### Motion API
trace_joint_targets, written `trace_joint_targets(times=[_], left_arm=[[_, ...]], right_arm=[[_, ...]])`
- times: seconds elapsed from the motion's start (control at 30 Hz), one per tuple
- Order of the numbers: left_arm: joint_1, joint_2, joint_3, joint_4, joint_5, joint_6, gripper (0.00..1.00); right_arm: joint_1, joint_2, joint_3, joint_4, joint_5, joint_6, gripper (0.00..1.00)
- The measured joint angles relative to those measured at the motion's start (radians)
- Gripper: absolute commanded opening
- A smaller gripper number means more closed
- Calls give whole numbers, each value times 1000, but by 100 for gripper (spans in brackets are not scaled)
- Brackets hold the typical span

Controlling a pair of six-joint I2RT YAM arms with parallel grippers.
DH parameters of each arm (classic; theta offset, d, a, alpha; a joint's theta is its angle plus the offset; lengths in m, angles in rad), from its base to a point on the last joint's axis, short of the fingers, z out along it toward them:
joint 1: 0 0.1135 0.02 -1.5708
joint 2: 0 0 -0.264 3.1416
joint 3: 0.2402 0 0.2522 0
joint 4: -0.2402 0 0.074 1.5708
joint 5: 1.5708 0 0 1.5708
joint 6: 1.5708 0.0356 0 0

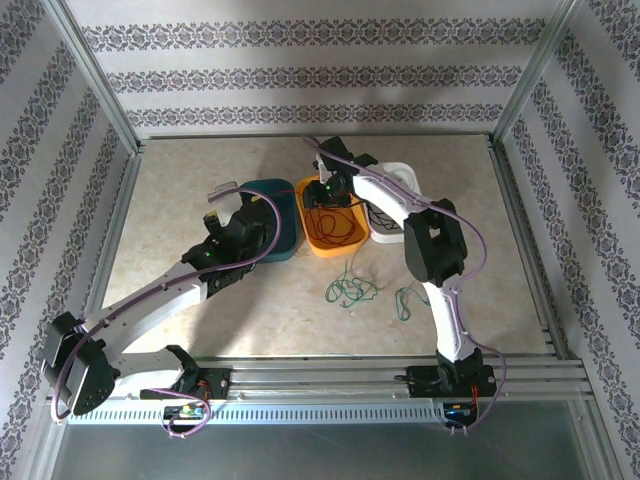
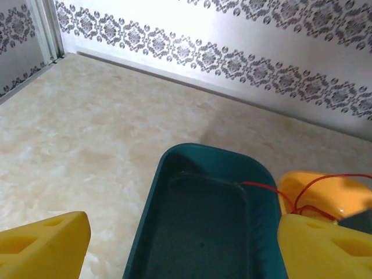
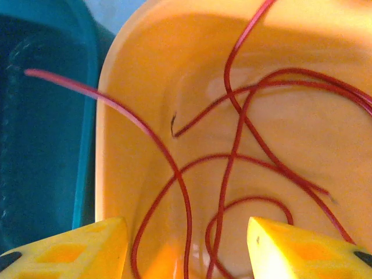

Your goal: Untangle the cables

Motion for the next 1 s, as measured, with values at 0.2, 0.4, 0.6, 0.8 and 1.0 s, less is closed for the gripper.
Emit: trace_joint_targets(times=[0.2,0.4,0.6,0.8,1.0], left_arm=[[0,5,-1,-2,1,0,84],[0,7,-13,-2,8,0,84],[0,11,-13,-1,8,0,84],[0,12,-13,-1,17,2,84],[0,15,-13,-1,32,5,84]], right_arm=[[0,130,165,-82,21,-7,57],[0,175,214,-114,58,-6,55],[0,225,241,-121,90,9,40],[0,228,230,-112,133,80,0],[-3,169,133,-59,138,156,0]])
